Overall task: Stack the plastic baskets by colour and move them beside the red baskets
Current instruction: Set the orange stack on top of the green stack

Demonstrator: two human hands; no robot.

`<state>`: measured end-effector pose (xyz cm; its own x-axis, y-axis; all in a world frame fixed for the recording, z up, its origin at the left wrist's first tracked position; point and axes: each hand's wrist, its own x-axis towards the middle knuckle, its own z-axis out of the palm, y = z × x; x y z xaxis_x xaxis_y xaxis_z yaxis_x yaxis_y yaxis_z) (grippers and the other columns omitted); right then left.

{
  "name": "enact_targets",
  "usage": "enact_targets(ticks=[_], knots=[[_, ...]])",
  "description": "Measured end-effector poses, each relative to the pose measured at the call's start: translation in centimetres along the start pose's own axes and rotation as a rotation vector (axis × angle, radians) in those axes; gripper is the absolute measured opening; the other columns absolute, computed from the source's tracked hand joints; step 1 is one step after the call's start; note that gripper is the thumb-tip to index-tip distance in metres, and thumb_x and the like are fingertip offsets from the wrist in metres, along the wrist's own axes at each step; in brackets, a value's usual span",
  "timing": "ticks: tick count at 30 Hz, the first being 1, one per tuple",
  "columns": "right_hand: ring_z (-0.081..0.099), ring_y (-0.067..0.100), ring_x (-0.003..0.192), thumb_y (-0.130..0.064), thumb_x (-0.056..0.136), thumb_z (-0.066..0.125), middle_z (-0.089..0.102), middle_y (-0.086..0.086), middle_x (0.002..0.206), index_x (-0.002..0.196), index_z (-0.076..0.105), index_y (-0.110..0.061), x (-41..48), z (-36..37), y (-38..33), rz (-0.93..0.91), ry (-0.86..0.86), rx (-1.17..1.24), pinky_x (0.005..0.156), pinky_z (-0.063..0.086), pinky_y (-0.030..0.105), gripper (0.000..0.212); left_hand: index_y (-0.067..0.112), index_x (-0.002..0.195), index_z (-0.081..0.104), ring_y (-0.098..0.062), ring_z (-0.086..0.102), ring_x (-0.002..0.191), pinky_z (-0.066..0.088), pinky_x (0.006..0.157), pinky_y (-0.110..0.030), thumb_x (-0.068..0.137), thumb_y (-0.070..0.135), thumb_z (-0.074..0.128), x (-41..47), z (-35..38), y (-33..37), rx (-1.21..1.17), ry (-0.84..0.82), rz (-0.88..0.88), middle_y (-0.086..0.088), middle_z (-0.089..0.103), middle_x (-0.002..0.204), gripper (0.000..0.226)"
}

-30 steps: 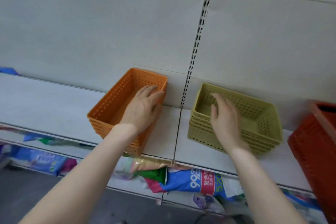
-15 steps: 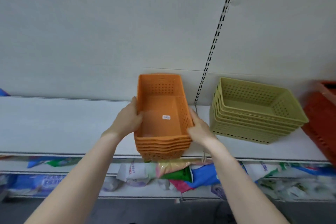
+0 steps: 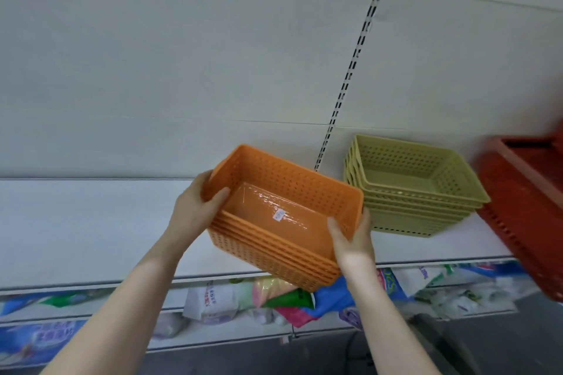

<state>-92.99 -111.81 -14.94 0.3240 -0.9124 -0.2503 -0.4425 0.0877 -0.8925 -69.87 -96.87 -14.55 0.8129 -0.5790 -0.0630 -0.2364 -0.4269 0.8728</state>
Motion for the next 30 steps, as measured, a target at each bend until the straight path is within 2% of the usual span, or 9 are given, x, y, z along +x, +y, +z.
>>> enact_targets(ticks=[3, 6, 10, 14, 16, 19, 23, 26, 30], knots=[[0.057, 0.021, 0.113, -0.025, 0.093, 0.062, 0.055, -0.004, 0.132, 0.148, 0.022, -0.039, -1.1, -0.2, 0.6, -0.001, -0.035, 0.15, 0.096, 0.049, 0.051, 0.069, 0.034, 0.12, 0.064, -0.018, 0.065, 0.107, 0.05, 0.088, -0.034, 0.078, 0.042, 0.064, 0.1, -0.4, -0.6, -0.364, -0.082, -0.089, 0.006, 0.071, 0.11, 0.043], [0.059, 0.011, 0.097, -0.011, 0.093, 0.057, 0.061, -0.005, 0.118, 0.143, 0.031, -0.037, -1.7, -0.6, 0.2, -0.001, -0.055, 0.241, 0.076, 0.052, 0.035, 0.061, 0.035, 0.121, 0.063, -0.019, 0.065, 0.105, 0.05, 0.085, -0.035, 0.079, 0.043, 0.062, -0.6, -0.3, -0.9, -0.427, -0.102, -0.084, 0.007, 0.071, 0.106, 0.043], [0.065, 0.018, 0.094, -0.004, 0.09, 0.053, 0.067, -0.002, 0.107, 0.131, 0.046, -0.037, -2.0, -1.5, -1.0, 0.003, -0.061, 0.292, 0.075, 0.056, 0.037, 0.053, 0.033, 0.122, 0.064, -0.013, 0.065, 0.103, 0.05, 0.088, -0.034, 0.089, 0.034, 0.061, -1.5, -0.3, -0.6, -0.452, -0.056, -0.017, 0.009, 0.071, 0.106, 0.034], [0.066, 0.022, 0.097, -0.016, 0.081, 0.059, 0.07, 0.003, 0.107, 0.126, 0.055, -0.036, -1.4, -3.4, -3.0, -0.067, -0.083, 0.27, 0.084, 0.054, 0.042, 0.049, 0.033, 0.124, 0.063, 0.004, 0.064, 0.101, 0.046, 0.088, -0.024, 0.093, 0.042, 0.056, -2.6, -1.4, 2.0, -0.463, -0.025, 0.105, 0.014, 0.07, 0.111, 0.033], [0.065, 0.023, 0.093, -0.027, 0.073, 0.06, 0.072, 0.004, 0.103, 0.121, 0.058, -0.038, -1.3, -4.7, -4.6, -0.117, -0.118, 0.278, 0.081, 0.052, 0.042, 0.049, 0.033, 0.127, 0.06, 0.013, 0.061, 0.097, 0.044, 0.085, -0.02, 0.09, 0.052, 0.054, -2.8, -2.1, 4.3, -0.458, 0.016, 0.185, 0.018, 0.069, 0.111, 0.042], [0.065, 0.017, 0.087, -0.031, 0.072, 0.062, 0.073, 0.0, 0.099, 0.117, 0.063, -0.031, -0.9, -6.9, -7.3, -0.207, -0.126, 0.351, 0.075, 0.048, 0.035, 0.045, 0.036, 0.125, 0.057, 0.015, 0.06, 0.091, 0.045, 0.084, -0.023, 0.083, 0.06, 0.051, -3.1, -3.0, 8.0, -0.425, 0.077, 0.291, 0.019, 0.067, 0.107, 0.049], [0.06, 0.014, 0.078, -0.023, 0.087, 0.058, 0.069, -0.006, 0.08, 0.091, 0.067, -0.024, -0.1, -10.8, -10.9, -0.332, -0.083, 0.435, 0.068, 0.042, 0.031, 0.01, 0.042, 0.114, 0.056, 0.009, 0.06, 0.094, 0.048, 0.09, -0.03, 0.08, 0.065, 0.049, -2.8, -3.1, 13.2, -0.374, 0.093, 0.412, 0.016, 0.066, 0.106, 0.042], [0.058, 0.012, 0.072, -0.019, 0.093, 0.052, 0.066, -0.008, 0.071, 0.085, 0.067, -0.022, 1.0, -14.6, -13.3, -0.383, -0.029, 0.474, 0.067, 0.042, 0.03, 0.017, 0.036, 0.117, 0.059, -0.006, 0.064, 0.098, 0.05, 0.09, -0.035, 0.083, 0.061, 0.051, -2.5, -1.6, 17.4, -0.404, 0.071, 0.499, 0.009, 0.068, 0.108, 0.043], [0.047, 0.002, 0.042, -0.021, 0.093, 0.047, 0.052, -0.012, 0.047, 0.063, 0.061, -0.023, 3.4, -20.9, -15.4, -0.44, 0.087, 0.471, 0.054, 0.031, 0.028, 0.034, 0.025, 0.119, 0.06, 0.008, 0.063, 0.084, 0.048, 0.074, -0.012, 0.097, 0.04, 0.05, -2.2, 2.7, 22.7, -0.45, 0.01, 0.595, 0.015, 0.068, 0.096, 0.028]])
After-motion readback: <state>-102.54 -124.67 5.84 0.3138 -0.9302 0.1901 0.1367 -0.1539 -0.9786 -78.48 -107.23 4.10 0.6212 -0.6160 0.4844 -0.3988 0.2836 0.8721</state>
